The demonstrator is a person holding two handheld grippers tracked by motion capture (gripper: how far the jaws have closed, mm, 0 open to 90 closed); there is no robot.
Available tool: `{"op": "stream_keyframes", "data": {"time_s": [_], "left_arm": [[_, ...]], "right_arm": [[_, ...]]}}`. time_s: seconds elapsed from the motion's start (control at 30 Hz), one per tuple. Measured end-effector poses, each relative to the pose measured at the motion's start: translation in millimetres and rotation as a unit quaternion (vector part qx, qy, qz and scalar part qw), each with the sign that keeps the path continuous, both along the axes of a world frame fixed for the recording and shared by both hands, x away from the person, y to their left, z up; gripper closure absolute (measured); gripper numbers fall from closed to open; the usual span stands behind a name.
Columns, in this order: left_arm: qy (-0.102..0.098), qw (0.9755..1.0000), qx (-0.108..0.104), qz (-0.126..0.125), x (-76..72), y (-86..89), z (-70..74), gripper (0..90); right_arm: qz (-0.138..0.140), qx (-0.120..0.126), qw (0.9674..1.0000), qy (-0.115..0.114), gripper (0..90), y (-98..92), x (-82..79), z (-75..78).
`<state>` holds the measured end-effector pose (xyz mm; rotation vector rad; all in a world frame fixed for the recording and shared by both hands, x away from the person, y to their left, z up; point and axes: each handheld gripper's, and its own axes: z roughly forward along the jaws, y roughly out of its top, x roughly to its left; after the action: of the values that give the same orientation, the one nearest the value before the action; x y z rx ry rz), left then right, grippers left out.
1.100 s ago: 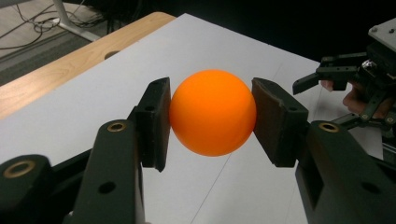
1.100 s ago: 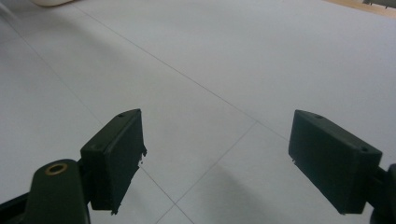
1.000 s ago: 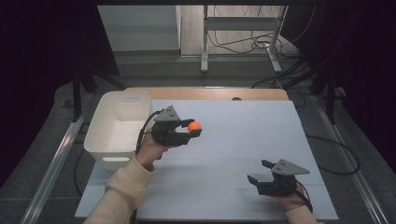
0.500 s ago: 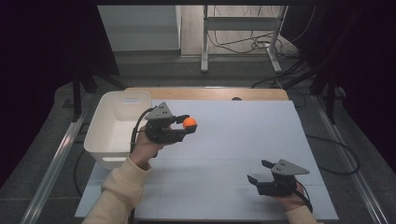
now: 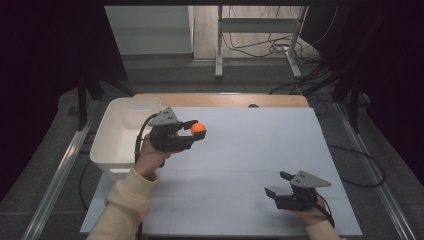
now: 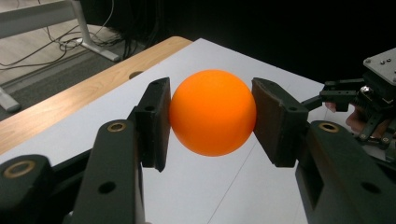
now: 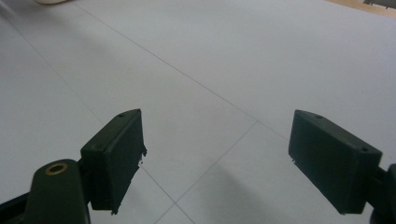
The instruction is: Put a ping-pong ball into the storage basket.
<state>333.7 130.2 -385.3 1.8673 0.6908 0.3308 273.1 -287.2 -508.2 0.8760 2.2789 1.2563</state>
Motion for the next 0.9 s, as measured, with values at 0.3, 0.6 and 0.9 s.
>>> {"op": "stream_keyframes", "data": {"time_s": [0.3,0.6,0.9], "left_arm": [[-0.018,0.9996,0.005,0.019,-5.2,6.8,7.7,50.0],[-0.031,0.9991,0.003,0.030,-10.4,13.1,15.7,50.0],[-0.033,0.9985,0.002,0.045,-9.2,18.9,16.2,50.0]], "right_arm": [[0.000,0.000,1.0000,0.000,18.7,-0.1,0.0,0.0],[0.001,-0.001,1.0000,0.001,18.7,0.2,0.0,-0.1],[0.001,-0.001,1.0000,0.000,18.7,0.2,-0.1,0.0]]}}
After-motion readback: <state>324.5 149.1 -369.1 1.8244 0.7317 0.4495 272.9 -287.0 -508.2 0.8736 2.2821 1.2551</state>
